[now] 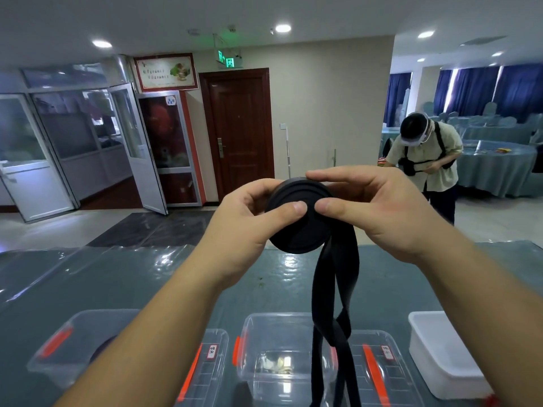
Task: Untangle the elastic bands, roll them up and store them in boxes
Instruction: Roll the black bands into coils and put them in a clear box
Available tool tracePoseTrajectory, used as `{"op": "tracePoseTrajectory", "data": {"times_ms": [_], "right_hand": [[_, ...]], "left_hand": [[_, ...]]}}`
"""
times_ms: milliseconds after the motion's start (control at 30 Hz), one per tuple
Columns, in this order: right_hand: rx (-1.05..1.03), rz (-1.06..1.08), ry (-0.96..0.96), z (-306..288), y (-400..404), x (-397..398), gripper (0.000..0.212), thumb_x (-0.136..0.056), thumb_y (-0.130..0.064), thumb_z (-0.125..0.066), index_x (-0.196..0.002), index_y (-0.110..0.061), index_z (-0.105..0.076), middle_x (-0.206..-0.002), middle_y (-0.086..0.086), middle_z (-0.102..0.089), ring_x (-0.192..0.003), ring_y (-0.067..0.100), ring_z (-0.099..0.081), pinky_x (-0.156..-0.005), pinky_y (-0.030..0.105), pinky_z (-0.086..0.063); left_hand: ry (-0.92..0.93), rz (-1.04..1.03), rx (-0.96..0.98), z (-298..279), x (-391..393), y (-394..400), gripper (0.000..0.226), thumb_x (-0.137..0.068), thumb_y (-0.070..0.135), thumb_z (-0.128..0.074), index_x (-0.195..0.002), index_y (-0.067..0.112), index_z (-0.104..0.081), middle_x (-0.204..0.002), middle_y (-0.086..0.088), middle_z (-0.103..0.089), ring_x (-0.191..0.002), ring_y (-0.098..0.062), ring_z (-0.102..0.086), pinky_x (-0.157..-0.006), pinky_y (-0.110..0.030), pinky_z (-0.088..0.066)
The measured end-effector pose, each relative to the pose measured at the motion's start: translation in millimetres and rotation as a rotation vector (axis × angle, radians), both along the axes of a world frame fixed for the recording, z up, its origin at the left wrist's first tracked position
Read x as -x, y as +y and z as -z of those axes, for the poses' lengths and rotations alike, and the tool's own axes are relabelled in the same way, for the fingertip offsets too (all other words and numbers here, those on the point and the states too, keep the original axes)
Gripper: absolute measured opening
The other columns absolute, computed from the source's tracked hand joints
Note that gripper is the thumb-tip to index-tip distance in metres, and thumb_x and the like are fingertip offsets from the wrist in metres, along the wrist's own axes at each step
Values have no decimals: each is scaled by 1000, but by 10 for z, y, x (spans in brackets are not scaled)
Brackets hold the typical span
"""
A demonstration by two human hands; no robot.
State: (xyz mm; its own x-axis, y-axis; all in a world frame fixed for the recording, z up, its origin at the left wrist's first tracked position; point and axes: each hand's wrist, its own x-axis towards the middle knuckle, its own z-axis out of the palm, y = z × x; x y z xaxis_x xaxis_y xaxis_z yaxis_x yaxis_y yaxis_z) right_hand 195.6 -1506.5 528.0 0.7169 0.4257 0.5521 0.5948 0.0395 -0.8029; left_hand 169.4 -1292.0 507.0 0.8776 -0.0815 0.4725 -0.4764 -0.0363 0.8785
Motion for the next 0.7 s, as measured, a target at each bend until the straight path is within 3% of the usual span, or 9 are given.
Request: {"op": "tracePoseTrajectory", "data": {"times_ms": [100, 167, 233, 333, 433, 500, 567, 633, 700], "right_hand": [[-44, 9, 16, 25, -7, -7, 39, -77, -20, -77, -115, -23, -76, -106, 2, -81, -103, 19, -77, -90, 30, -60], [-100, 10, 42, 45, -16, -11, 38, -75, -16, -76, -113, -21, -75, -102, 2, -82, -99, 17, -78, -86, 25, -59], [-137, 8, 67, 60, -28, -14, 38, -75, -13, -74, -114, -17, -74, -100, 2, -82, -96, 16, -78, -84, 22, -59], [-157, 6, 87, 89, -28, -19, 38, -75, -13, -74, -112, -16, -75, -98, 3, -82, -93, 15, -78, -84, 21, -59], [-158, 14, 100, 128, -20, -29, 38, -74, -14, -75, -112, -17, -75, -98, 4, -82, -93, 16, -77, -84, 23, -59], [-159, 22, 110, 162, -22, -38, 38, -74, -15, -75, -112, -17, -75, -99, 5, -82, -94, 17, -77, -85, 24, -59], [-161, 27, 121, 198, -34, -48, 38, -74, -16, -76, -112, -18, -75, -101, 7, -82, -95, 20, -77, -87, 26, -59], [-171, 27, 132, 231, -57, -60, 38, -74, -17, -76, -113, -18, -76, -103, 9, -81, -97, 22, -77, -88, 27, -59], [-179, 32, 142, 264, -76, -71, 39, -74, -18, -77, -113, -17, -76, -105, 10, -81, -100, 24, -77, -89, 29, -59]], "left_hand": [[76, 65, 97, 58, -49, -21, 27, -95, 36, -68, -113, 19, -76, -112, -11, -76, -103, -25, -73, -83, -35, -61], [178, 78, 193, 162, -109, -11, 46, -102, 50, -47, -119, 16, -74, -118, -14, -75, -105, -24, -72, -85, -36, -60], [268, 50, 213, 316, -168, -7, 45, -110, 40, -37, -121, 15, -73, -119, -21, -73, -106, -27, -71, -89, -40, -60], [317, -13, -30, 699, -248, 8, 30, -107, 9, -45, -111, 15, -74, -108, -16, -78, -96, -24, -73, -83, -33, -60], [336, 83, -424, 1129, -260, 5, 51, -96, -11, -46, -116, 28, -71, -116, 8, -78, -111, -8, -71, -101, -32, -54], [367, 156, -630, 1335, -231, -48, 57, -95, -3, -50, -128, 41, -65, -132, 20, -69, -126, 2, -61, -115, -34, -46], [371, 206, -739, 1479, -214, -117, 59, -95, 12, -56, -139, 52, -57, -145, 28, -57, -138, -1, -52, -118, -37, -42], [363, 231, -818, 1527, -176, -204, 57, -97, 22, -62, -139, 59, -52, -146, 33, -53, -138, -5, -51, -115, -34, -43], [314, 205, -852, 1560, -138, -289, 45, -100, 29, -65, -136, 55, -56, -138, 32, -59, -130, 0, -54, -105, -19, -44]]}}
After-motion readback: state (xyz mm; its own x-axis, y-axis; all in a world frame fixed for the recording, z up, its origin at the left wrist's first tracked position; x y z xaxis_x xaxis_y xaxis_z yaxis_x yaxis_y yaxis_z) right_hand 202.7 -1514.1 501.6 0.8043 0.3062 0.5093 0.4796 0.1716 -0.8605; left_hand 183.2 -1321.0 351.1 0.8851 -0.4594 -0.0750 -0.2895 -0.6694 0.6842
